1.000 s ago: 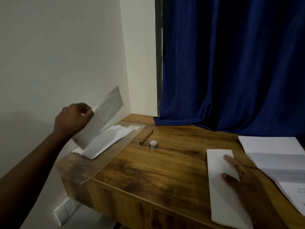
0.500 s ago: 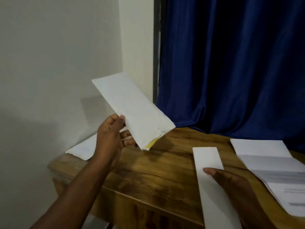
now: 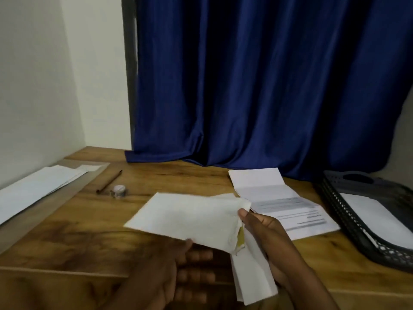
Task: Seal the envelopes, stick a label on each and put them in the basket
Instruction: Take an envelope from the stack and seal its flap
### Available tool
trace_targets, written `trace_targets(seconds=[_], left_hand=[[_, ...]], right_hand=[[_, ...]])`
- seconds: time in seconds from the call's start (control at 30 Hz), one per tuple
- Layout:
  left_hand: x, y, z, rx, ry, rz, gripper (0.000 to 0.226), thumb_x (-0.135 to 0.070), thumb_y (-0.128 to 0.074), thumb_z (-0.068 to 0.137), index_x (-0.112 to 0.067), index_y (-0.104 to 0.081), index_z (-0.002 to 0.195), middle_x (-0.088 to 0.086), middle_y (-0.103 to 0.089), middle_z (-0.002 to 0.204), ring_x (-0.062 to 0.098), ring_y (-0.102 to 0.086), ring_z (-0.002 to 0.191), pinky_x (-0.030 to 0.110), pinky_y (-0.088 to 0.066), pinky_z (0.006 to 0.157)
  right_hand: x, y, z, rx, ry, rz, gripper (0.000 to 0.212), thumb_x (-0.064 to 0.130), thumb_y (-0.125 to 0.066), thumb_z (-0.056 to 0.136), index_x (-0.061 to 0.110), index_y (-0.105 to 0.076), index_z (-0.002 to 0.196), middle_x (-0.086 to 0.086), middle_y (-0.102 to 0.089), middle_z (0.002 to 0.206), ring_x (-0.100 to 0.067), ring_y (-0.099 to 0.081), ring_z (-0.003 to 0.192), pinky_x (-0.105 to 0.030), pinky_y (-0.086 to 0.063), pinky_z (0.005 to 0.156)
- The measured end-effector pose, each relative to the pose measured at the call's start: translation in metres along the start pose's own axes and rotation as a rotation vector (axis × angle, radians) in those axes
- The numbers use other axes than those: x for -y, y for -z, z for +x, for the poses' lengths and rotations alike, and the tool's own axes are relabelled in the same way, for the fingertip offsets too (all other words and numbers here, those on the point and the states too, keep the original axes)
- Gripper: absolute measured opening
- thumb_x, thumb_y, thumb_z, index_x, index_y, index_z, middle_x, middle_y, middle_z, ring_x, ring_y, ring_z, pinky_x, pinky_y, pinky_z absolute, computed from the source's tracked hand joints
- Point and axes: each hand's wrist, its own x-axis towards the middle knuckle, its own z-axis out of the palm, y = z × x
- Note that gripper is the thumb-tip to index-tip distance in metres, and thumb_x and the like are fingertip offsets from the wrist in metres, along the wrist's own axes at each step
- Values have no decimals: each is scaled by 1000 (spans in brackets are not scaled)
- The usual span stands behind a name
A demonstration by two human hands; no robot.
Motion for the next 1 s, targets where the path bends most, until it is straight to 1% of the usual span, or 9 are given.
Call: trace_targets(seconds=[0.1, 0.2, 0.27, 0.37, 0.43, 0.5, 0.63, 0.83, 1.0], left_hand=[[-1, 10, -7, 412, 159, 515, 41, -42, -34, 104, -11, -55, 119, -5, -79, 95, 15, -70, 104, 38, -50, 104], [-13, 10, 4, 614, -43, 683, 47, -52, -63, 92, -17, -56, 123, -10, -76, 109, 4, -69, 102, 30, -51, 99], [-14, 13, 3, 442, -419, 786, 57, -61, -81, 74, -33, -65, 121, -9, -71, 121, 10, -70, 102, 43, -58, 92], [-30, 4, 12, 84, -875, 1197, 91, -79, -79, 59, -61, -38, 138, -39, -40, 142, -10, -43, 127, 19, -47, 98], [-42, -3, 26, 120, -918, 1404, 113, -79, -81, 56, -62, -16, 147, -47, -16, 148, -20, -19, 136, 6, -23, 105], [-46, -7, 43, 197, -902, 1507, 123, -77, -82, 57, -55, -7, 153, -42, -7, 155, -17, -10, 141, 10, -13, 112], [-42, -9, 71, 266, -831, 1584, 121, -84, -76, 59, -62, 0, 151, -39, -5, 159, -9, -9, 147, 30, -16, 119], [-32, -4, 80, 225, -908, 1494, 118, -88, -74, 56, -70, 3, 144, -58, 2, 141, -32, -2, 130, 12, -16, 101], [-32, 1, 77, 185, -940, 1483, 120, -86, -75, 57, -61, -1, 149, -50, -1, 148, -21, -9, 136, 13, -16, 106]], right_hand=[[-7, 8, 1, -36, -18, -29, 39, 51, -71, 77, 15, -81, 87, -10, -79, 96, -28, -76, 88, -45, -61, 86], [-11, 10, 4, -36, -9, -37, 38, 49, -73, 78, 12, -80, 83, -13, -79, 91, -28, -76, 79, -32, -60, 66], [-12, 9, 5, -43, 2, -54, 42, 50, -73, 78, 9, -78, 83, -14, -78, 88, -29, -76, 77, -30, -58, 64], [-15, 3, 5, -50, 46, -81, 41, 51, -75, 76, 10, -75, 71, -16, -77, 80, -27, -74, 70, -28, -56, 61], [-19, -1, 5, -67, 65, -99, 41, 53, -76, 73, 13, -72, 63, -16, -75, 74, -25, -70, 64, -29, -54, 61], [-20, -3, 5, -87, 78, -111, 41, 54, -77, 71, 14, -71, 60, -13, -73, 70, -21, -68, 61, -27, -53, 59], [-21, -1, 4, -96, 105, -48, 38, 50, -80, 70, 16, -70, 58, -6, -70, 63, -15, -65, 57, -25, -49, 54], [-22, 4, 5, -47, 116, -117, 37, 53, -80, 75, 17, -81, 77, -6, -78, 80, -18, -72, 71, -27, -55, 67], [-23, 7, 8, 12, 91, -133, 28, 43, -75, 80, 18, -82, 89, -7, -79, 91, -24, -76, 84, -35, -60, 79]])
